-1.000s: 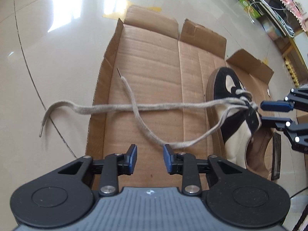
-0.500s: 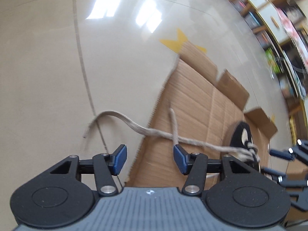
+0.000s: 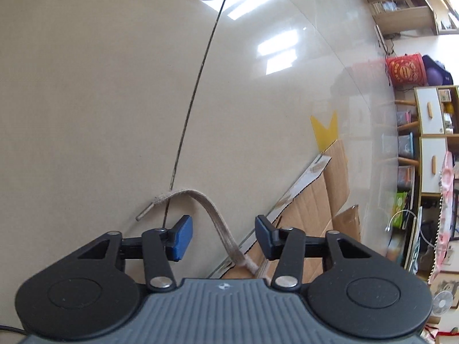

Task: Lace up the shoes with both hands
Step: 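Lower the left gripper to the lace end on the cardboard and grasp it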

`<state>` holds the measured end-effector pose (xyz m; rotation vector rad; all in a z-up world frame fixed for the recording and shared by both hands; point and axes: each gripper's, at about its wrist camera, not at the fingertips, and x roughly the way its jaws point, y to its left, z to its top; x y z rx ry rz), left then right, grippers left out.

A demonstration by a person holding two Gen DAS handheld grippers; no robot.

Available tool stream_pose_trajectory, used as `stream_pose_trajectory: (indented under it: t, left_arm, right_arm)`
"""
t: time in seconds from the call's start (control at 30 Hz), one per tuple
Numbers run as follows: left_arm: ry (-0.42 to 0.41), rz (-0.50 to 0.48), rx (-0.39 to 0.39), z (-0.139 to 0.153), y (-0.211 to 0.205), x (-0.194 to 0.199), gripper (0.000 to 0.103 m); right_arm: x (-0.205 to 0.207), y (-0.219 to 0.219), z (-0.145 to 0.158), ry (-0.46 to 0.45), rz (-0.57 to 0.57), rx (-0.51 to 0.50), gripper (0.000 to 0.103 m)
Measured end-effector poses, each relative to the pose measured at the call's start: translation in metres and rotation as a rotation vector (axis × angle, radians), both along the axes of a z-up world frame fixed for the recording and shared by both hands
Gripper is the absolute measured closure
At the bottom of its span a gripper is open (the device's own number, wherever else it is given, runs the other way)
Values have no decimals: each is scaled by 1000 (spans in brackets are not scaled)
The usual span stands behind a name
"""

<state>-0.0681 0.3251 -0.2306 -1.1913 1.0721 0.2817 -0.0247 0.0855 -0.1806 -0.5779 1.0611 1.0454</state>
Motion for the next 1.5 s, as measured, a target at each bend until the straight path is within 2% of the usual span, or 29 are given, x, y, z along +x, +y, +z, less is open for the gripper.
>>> stream_pose_trajectory:
  t: [0.03, 0.13, 0.23, 0.27, 0.3, 0.43, 0.5, 0.57, 0.63, 0.7, 0.8, 0.9, 0.97, 1.07, 1.13, 1.17, 1.2, 1.23, 1.4, 1.5]
  left_arm:
    - [-2, 7, -3, -1, 0, 0, 59]
    - [-4, 29, -15, -5, 0, 2, 71]
    - [-4, 36, -29, -12, -4, 7, 88]
    - [-6, 33, -25, -13, -5, 8, 97]
    - [-9, 29, -19, -13, -6, 10, 98]
    - [-78, -58, 96, 2, -17, 20, 100]
    - [-166, -191, 197, 23, -30, 32, 100]
    - [-224, -292, 251, 36, -44, 40, 100]
    - [-309, -478, 332, 54, -69, 51, 100]
    - [-345, -596, 374, 60, -89, 56, 100]
    - [-383, -823, 441, 61, -125, 57, 100]
    - [-375, -1053, 514, 48, -160, 53, 100]
    - [-321, -1202, 563, 31, -179, 43, 100]
    - [-259, -1291, 589, 13, -183, 33, 99]
    - [-216, -1303, 581, 6, -179, 27, 92]
    - [-211, -1289, 569, 6, -177, 26, 84]
    - [-195, -1270, 547, 7, -175, 27, 63]
    - [-183, -1247, 530, 8, -173, 28, 55]
    - [-202, -1098, 557, 21, -165, 40, 53]
    - [-202, -1069, 556, 22, -166, 50, 60]
  right_arm:
    - [1, 2, -4, 2, -8, -4, 69]
    - [9, 8, -24, 42, -51, -8, 71]
    - [6, 10, -31, 71, -35, 12, 78]
    - [3, 10, -31, 71, -19, 22, 84]
    - [1, 11, -31, 71, -4, 31, 101]
    - [-10, 10, -31, 142, 46, 38, 101]
    - [-19, 8, -29, 162, 84, 41, 101]
    - [-27, 5, -28, 184, 111, 37, 101]
    - [-35, 1, -26, 203, 132, 34, 101]
    - [-43, -2, -25, 221, 151, 30, 101]
    - [-52, -8, -26, 244, 157, 24, 100]
    - [-59, -15, -26, 256, 167, 25, 96]
    - [-61, -22, -24, 264, 168, 28, 94]
    - [-65, -31, -15, 271, 172, 34, 87]
    - [-65, -37, -9, 264, 170, 40, 81]
    - [-64, -40, -6, 262, 168, 44, 80]
    - [-64, -44, -3, 260, 165, 53, 78]
    - [-63, -46, -1, 260, 160, 58, 77]
    - [-55, -60, 13, 252, 128, 93, 75]
    - [-53, -65, 18, 247, 116, 98, 75]
